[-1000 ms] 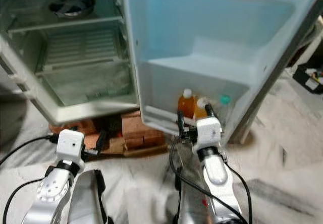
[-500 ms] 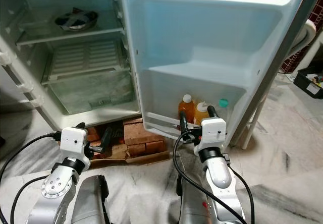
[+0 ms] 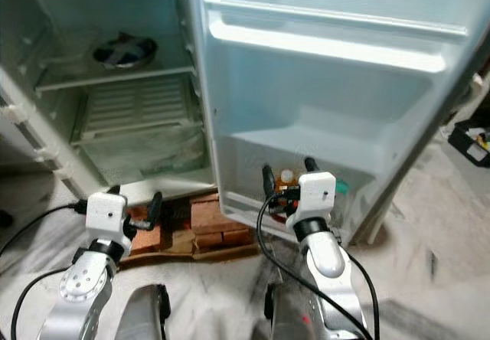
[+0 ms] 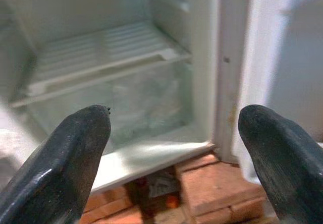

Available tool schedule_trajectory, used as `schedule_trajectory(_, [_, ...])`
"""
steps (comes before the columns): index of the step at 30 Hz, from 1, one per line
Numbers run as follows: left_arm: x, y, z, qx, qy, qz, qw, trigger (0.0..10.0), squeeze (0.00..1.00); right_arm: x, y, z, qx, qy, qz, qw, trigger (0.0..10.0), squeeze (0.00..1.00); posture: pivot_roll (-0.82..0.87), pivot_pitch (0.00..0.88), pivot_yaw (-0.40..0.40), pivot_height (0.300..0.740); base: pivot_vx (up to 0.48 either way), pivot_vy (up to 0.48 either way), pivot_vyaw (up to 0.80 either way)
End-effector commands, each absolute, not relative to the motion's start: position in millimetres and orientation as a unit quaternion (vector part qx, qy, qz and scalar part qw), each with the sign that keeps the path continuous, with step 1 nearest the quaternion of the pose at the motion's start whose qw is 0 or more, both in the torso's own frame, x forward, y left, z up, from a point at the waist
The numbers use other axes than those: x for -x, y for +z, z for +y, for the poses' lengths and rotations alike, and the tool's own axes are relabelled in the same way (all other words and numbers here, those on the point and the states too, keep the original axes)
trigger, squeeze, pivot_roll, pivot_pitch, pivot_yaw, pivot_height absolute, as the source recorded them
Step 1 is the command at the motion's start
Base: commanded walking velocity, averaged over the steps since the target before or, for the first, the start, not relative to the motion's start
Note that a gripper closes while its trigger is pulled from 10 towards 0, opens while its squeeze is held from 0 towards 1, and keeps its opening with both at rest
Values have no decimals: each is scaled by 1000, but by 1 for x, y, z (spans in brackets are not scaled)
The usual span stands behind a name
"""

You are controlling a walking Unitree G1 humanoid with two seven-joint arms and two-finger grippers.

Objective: Restocking fridge

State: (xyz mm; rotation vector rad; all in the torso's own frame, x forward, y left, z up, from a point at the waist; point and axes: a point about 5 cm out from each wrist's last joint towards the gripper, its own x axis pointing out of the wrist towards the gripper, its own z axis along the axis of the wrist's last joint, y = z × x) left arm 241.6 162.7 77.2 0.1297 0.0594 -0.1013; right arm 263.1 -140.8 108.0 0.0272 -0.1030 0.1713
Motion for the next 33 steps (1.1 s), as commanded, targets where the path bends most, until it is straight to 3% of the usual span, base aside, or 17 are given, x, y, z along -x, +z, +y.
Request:
schedule_trajectory(1, [-240, 78, 172, -75, -31, 24, 996, 10000, 0, -267, 116, -142, -12, 87, -65, 994, 10000, 0, 0, 0, 5, 662, 0, 0, 0])
schedule_trajectory(10, [-249, 79, 160, -68, -40, 17, 997, 10000, 0, -278, 126, -139, -10, 86, -82, 993, 10000, 0, -12, 0, 15, 672, 0, 0, 0])
schedule_trajectory(21, [-249, 78, 160, -69, -43, 19, 996, 10000, 0, -274, 123, -141, -16, 81, -78, 993, 10000, 0, -10, 0, 14, 740, 0, 0, 0])
schedule_trajectory(33, [-248, 75, 155, -66, -46, 22, 997, 10000, 0, -267, 108, -143, -2, 90, -36, 995, 10000, 0, -16, 0, 3, 740, 0, 0, 0])
